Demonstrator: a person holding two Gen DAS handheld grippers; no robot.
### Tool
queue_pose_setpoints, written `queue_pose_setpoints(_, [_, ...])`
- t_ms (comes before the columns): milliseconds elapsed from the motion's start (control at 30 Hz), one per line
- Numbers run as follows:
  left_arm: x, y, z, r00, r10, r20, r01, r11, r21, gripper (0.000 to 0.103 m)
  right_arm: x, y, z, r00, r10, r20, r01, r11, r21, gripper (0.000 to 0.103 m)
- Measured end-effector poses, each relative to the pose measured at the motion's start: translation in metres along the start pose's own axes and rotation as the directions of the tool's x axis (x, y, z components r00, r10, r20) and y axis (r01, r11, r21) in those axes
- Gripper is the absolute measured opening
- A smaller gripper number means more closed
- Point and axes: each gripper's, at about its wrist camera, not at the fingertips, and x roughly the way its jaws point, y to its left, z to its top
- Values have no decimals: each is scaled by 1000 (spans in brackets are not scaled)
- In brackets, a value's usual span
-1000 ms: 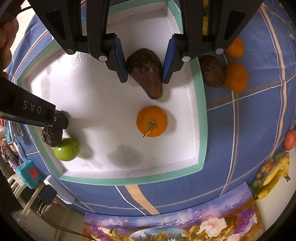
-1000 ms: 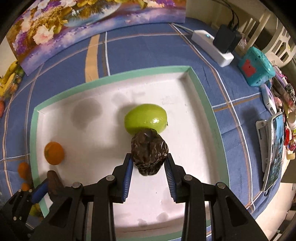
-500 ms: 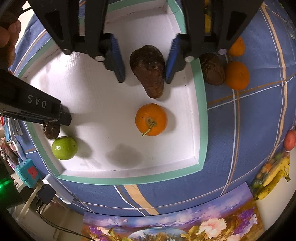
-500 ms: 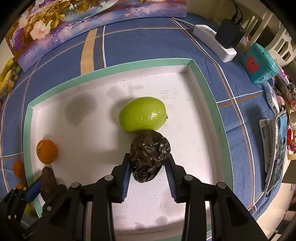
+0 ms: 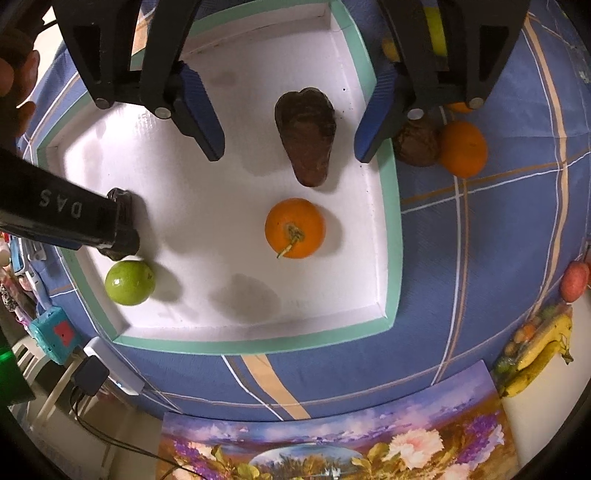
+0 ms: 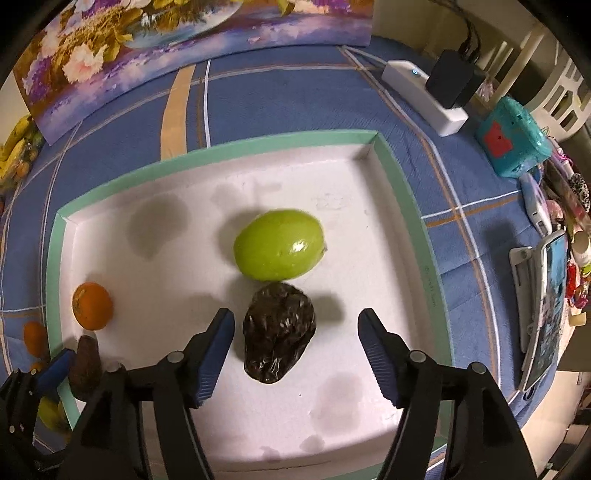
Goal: Organize fruits
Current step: 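Open the left gripper to release its date while the right gripper releases its date, then move both tools back toward the fruits lying beside the tray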
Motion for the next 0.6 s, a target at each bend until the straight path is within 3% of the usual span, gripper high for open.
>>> queue_pose_setpoints(100, [-10,-2,1,1000,2,19,-2,1000,0,82,-9,-7,5,1000,6,24,-6,1000,13,73])
queue_pose_setpoints(167, [-16,-1,1,999,5,35,-5,1000,1,87,-17,-10,7,999,4,47,-5,1000,20,83])
queue_pose_setpoints(300, [-26,0,10,998,20,64,-19,1000,-15,101,-35,-14,11,995,19,94,-23,999,35,84])
queue_pose_setpoints(533, [-37,17,16,992,53,110,-44,996,-77,103,-57,-19,8,987,25,161,-34,998,56,87])
queue_pose_setpoints(600, [-40,27,17,991,59,116,-46,993,-113,103,-61,-19,9,984,25,179,-36,998,55,98])
